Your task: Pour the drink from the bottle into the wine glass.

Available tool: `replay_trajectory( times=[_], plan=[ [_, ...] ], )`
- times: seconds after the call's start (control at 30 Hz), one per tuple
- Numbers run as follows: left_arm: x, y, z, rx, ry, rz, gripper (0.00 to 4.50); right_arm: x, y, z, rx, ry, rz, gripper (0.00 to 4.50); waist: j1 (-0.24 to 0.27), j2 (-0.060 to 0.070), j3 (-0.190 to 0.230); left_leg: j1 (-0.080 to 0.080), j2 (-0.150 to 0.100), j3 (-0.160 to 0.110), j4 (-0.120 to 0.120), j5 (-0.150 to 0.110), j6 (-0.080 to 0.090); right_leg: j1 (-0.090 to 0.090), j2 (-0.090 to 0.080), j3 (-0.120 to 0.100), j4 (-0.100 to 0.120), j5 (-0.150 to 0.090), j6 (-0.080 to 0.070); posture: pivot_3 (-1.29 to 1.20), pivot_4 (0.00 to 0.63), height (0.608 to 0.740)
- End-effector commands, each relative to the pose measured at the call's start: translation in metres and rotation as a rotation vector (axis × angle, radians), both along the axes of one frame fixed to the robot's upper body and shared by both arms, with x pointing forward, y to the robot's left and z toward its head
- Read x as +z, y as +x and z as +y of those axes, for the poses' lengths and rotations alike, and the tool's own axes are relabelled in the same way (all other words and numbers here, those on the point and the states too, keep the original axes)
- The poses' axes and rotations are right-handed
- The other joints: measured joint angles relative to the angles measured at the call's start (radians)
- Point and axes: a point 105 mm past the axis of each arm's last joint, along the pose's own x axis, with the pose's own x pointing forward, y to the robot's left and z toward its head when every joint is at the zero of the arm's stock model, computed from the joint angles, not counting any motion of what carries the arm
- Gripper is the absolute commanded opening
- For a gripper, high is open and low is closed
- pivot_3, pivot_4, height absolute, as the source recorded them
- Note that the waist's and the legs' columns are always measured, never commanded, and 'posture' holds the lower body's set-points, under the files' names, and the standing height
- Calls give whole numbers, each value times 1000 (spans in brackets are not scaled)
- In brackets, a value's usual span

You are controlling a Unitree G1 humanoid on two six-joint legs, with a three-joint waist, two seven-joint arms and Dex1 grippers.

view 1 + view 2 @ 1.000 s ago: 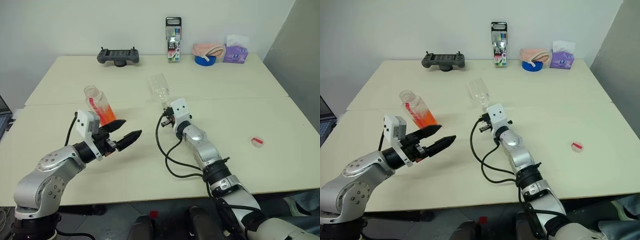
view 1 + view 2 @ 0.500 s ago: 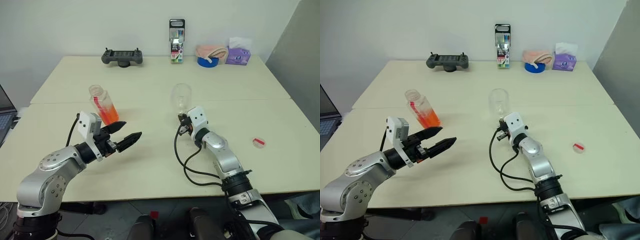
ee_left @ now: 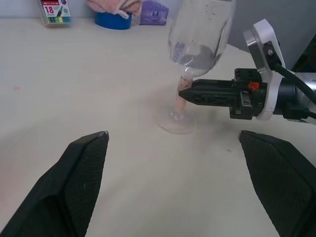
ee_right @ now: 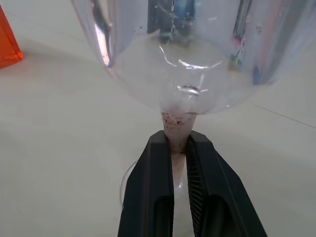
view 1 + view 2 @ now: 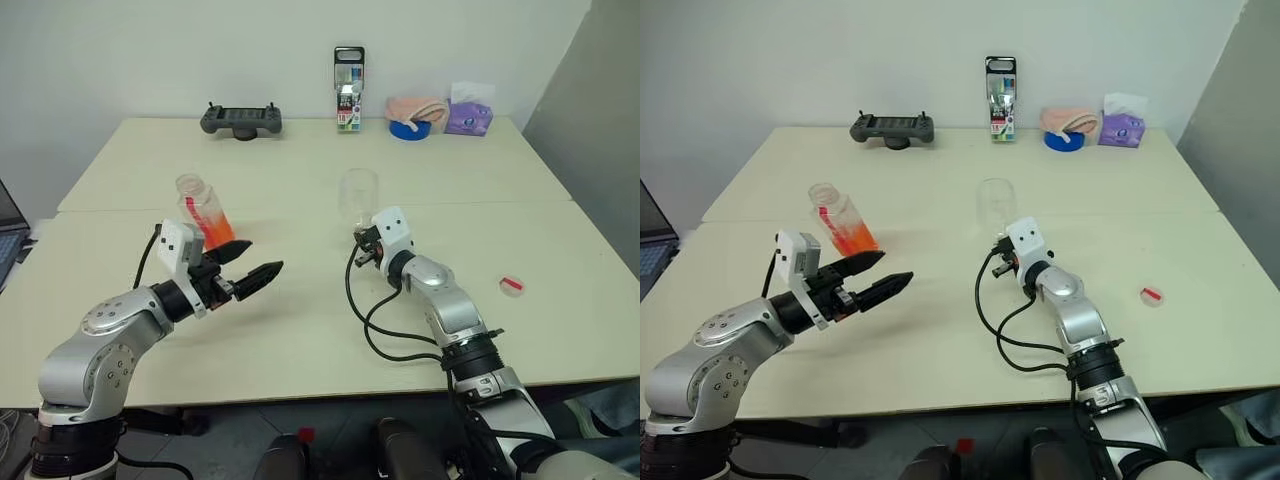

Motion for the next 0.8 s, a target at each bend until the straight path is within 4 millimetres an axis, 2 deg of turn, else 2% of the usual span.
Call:
replay_trajectory(
  times=[0.03,0.07,0.1,0.17,0.43,0.53,0.63,0.7,0.8],
  plan=[
    [6,1,-2,-14,9,-38,4500,-39,-8,-10,2,-66,138,106,-1,0,0,0,0,0,0,0,0,0,0,0,0,0,0,0,150,740],
    [6,1,-2,-13,11,-38,4500,-40,-8,-10,1,-71,136,106,-1,0,0,0,0,0,0,0,0,0,0,0,0,0,0,0,150,740],
    [5,1,-1,-12,12,-37,4500,-40,-8,-11,-1,-75,134,858,-1,-1,-1,0,0,0,0,0,0,0,0,0,0,0,0,0,150,740],
    [5,1,-1,-10,13,-37,4500,-40,-7,-14,-15,-81,133,1452,2,-1,0,-1,0,-1,-1,0,0,0,0,-1,-1,0,0,0,150,740],
    [3,3,1,-4,14,-37,4500,-36,-3,-15,-23,-104,125,4406,-3,-1,0,-3,0,0,-1,0,0,-2,0,0,-1,0,0,0,150,740],
    [3,5,3,4,13,-39,4500,-31,-3,-16,-9,-113,108,4461,-3,0,0,-3,0,0,-1,0,0,-3,0,1,-1,0,0,0,150,740],
    [3,6,10,46,-2,-47,4500,-18,-14,-17,85,-125,80,4461,-1,0,0,-4,0,0,-1,0,0,-3,0,1,-1,0,0,0,150,740],
    [3,8,21,113,-15,-63,4500,-4,-22,-26,121,-124,63,4461,4,0,1,-8,0,-1,0,0,0,-6,0,-1,-2,0,1,0,150,740],
    [-4,11,43,270,-4,-105,4500,25,-38,-50,180,-162,21,4461,8,1,1,-18,-1,-1,0,0,0,-16,-2,0,-1,0,2,0,150,740]
  ],
)
